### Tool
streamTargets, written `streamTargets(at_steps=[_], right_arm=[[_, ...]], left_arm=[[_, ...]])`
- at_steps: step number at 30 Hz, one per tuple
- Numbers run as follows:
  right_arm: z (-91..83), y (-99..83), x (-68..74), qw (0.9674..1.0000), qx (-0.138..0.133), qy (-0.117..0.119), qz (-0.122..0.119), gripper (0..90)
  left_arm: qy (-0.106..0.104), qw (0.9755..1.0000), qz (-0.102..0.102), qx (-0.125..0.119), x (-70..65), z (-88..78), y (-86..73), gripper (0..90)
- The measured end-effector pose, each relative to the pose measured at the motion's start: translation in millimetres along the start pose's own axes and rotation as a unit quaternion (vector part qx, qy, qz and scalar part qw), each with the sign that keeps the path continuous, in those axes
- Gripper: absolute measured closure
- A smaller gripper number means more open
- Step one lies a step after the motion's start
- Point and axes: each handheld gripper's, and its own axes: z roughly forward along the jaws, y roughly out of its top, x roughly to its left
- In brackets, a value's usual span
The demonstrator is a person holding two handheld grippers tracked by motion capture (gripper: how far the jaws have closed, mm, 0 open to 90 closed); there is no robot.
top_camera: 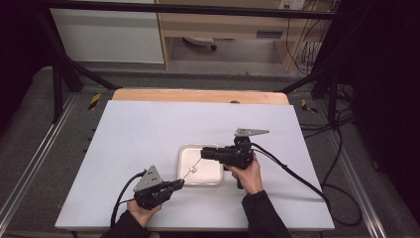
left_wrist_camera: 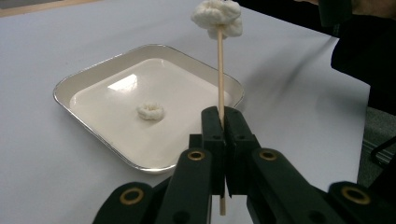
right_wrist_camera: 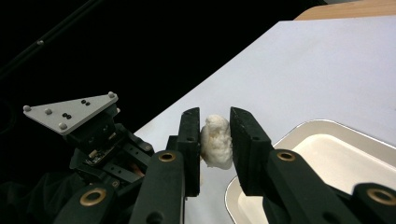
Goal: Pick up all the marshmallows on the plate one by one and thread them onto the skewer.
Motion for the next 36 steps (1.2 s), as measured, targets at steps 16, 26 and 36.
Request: streamTargets(at_steps=[16, 26, 36], right_arm=[[10.4, -13.8, 4.2, 0.9999, -0.016, -0.002, -0.004, 78.8], [13.9, -20.8, 7.6, 0.9997, -0.024, 0.003, -0.005, 79.7], [23.9, -31.1, 6.9, 0.9999, -0.001, 0.016, 0.004, 79.4]], left_arm=[[0.008, 0.9999, -0.003, 0.007, -1.3, 1.7, -1.0, 88.7], [0.008, 0.9998, 0.0, 0.016, -3.1, 3.0, -0.9, 89.0], [0.004, 1.0, -0.002, 0.007, -4.5, 4.9, 2.7, 88.9]])
